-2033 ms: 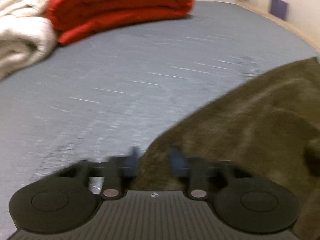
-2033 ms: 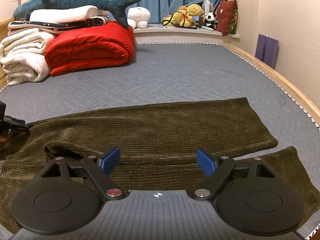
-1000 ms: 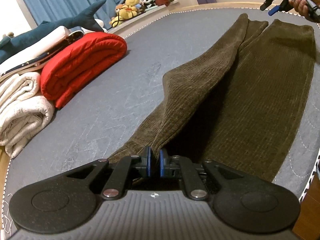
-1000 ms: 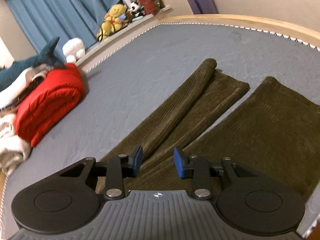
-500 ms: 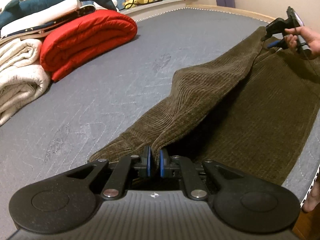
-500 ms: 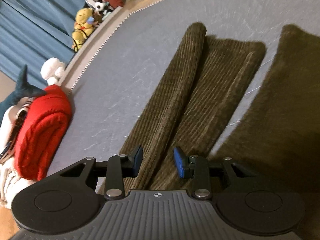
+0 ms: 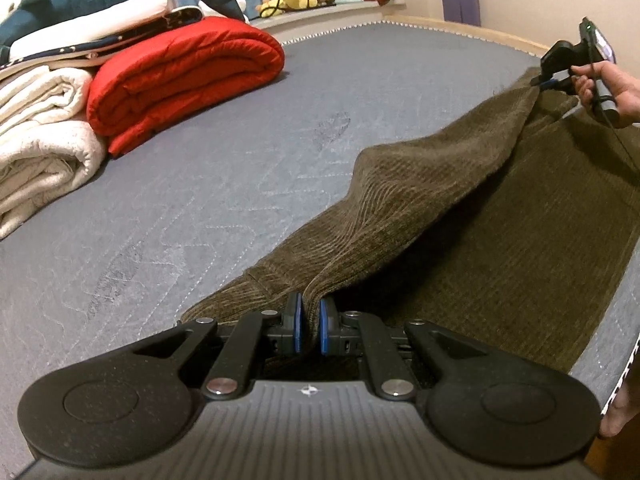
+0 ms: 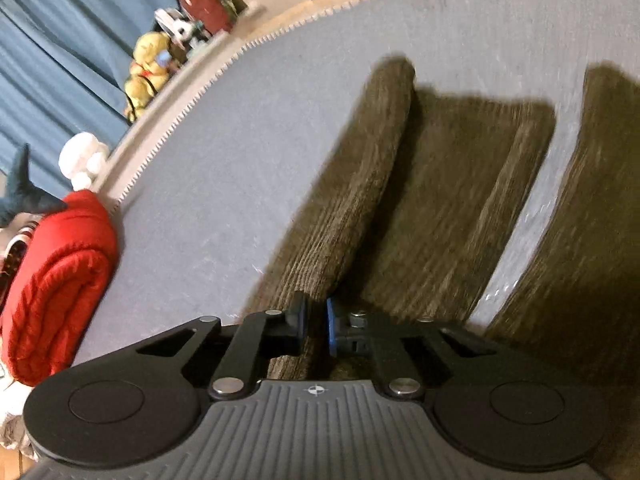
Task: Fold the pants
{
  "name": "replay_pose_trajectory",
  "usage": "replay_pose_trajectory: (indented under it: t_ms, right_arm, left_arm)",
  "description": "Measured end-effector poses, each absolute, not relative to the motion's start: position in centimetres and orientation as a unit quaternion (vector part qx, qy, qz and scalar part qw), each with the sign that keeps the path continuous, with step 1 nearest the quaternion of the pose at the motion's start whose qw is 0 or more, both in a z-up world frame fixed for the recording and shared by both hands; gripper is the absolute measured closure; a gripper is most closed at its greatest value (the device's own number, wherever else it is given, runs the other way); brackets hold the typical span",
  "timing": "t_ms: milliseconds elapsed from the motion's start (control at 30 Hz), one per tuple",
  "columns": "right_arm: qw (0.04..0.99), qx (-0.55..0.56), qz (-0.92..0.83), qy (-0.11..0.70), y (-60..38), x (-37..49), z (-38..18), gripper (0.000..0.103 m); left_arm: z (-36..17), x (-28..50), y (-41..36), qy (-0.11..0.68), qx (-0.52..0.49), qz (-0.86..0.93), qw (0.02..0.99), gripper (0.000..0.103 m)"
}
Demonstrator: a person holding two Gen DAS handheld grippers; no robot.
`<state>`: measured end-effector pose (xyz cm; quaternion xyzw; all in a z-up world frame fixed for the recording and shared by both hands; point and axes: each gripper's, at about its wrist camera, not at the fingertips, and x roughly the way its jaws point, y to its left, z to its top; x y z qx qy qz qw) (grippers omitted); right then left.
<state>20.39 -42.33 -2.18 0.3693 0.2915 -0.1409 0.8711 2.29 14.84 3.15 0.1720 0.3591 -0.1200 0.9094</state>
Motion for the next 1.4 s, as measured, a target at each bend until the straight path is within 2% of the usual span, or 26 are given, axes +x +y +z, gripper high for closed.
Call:
replay_pose_trajectory:
  t_ms: [67, 233, 433, 567, 633, 700, 733, 767, 800, 867, 933, 1067, 1100, 1200, 1300, 1400]
  right_arm:
    - [0.892, 0.320, -0.136, 0.289, -41.3, 19.4, 0.5, 0.094]
    - [0.938, 0.086, -0.109, 0.318, -36.5, 14.8, 7.2, 0.095]
    - [0.933, 0.050, -0.050, 0.353, -36.4, 5.5, 10.8, 0.095]
    - [0.917, 0.073, -0.039, 0.389, -38.4, 1.7, 9.2, 0.095]
    - [0.901, 0.099, -0.036, 0.422, -39.5, 0.9, 6.6, 0.094]
    - [0.878, 0.130, -0.038, 0.459, -40.8, 0.6, 3.6, 0.093]
    - [0.871, 0.135, -0.044, 0.471, -41.3, 0.5, 2.9, 0.092]
    - [0.869, 0.130, -0.056, 0.474, -41.7, 0.3, 2.5, 0.090]
    - [0.872, 0.124, -0.067, 0.469, -42.1, 0.0, 2.7, 0.085]
    - [0.887, 0.130, -0.082, 0.434, -43.2, -0.5, 3.8, 0.060]
    - [0.899, 0.155, -0.104, 0.396, -44.7, -0.9, 5.0, 0.051]
    - [0.892, 0.235, -0.166, 0.347, -48.2, -1.4, 5.4, 0.051]
    - [0.885, 0.260, -0.178, 0.343, -49.1, -1.6, 5.1, 0.051]
    - [0.863, 0.314, -0.201, 0.340, -51.3, -2.0, 3.5, 0.050]
    - [0.834, 0.377, -0.195, 0.354, -52.4, -1.8, 1.5, 0.042]
    - [0.798, 0.443, -0.199, 0.356, -53.1, -2.3, 0.7, 0.040]
  left_arm:
    - [3.5, 1.9, 15.4, 0.352, 0.164, -0.119, 0.914, 0.094]
    - [4.0, 0.6, 16.4, 0.342, 0.150, -0.114, 0.920, 0.094]
    - [5.0, -1.6, 17.5, 0.339, 0.159, -0.134, 0.918, 0.094]
    - [3.5, -2.5, 18.2, 0.393, 0.175, -0.168, 0.887, 0.093]
    - [2.2, -3.1, 18.0, 0.434, 0.197, -0.199, 0.856, 0.090]
    - [1.9, -4.0, 17.6, 0.441, 0.223, -0.219, 0.841, 0.085]
    - [2.2, -4.3, 17.6, 0.432, 0.227, -0.226, 0.843, 0.081]
    - [2.9, -4.6, 17.9, 0.421, 0.217, -0.234, 0.849, 0.069]
    - [3.8, -4.8, 18.3, 0.408, 0.196, -0.238, 0.859, 0.056]
    - [5.5, -4.7, 19.1, 0.386, 0.149, -0.234, 0.880, 0.053]
    - [6.2, -3.9, 19.6, 0.381, 0.114, -0.218, 0.891, 0.053]
    - [6.2, -2.1, 19.9, 0.389, 0.086, -0.147, 0.905, 0.052]
    - [6.0, -1.5, 20.1, 0.395, 0.074, -0.120, 0.908, 0.047]
    - [5.4, 0.3, 21.6, 0.418, 0.023, -0.055, 0.907, 0.040]
    - [5.1, 1.4, 23.0, 0.427, 0.002, 0.002, 0.904, 0.034]
    - [5.1, 1.8, 23.8, 0.436, -0.010, 0.026, 0.900, 0.027]
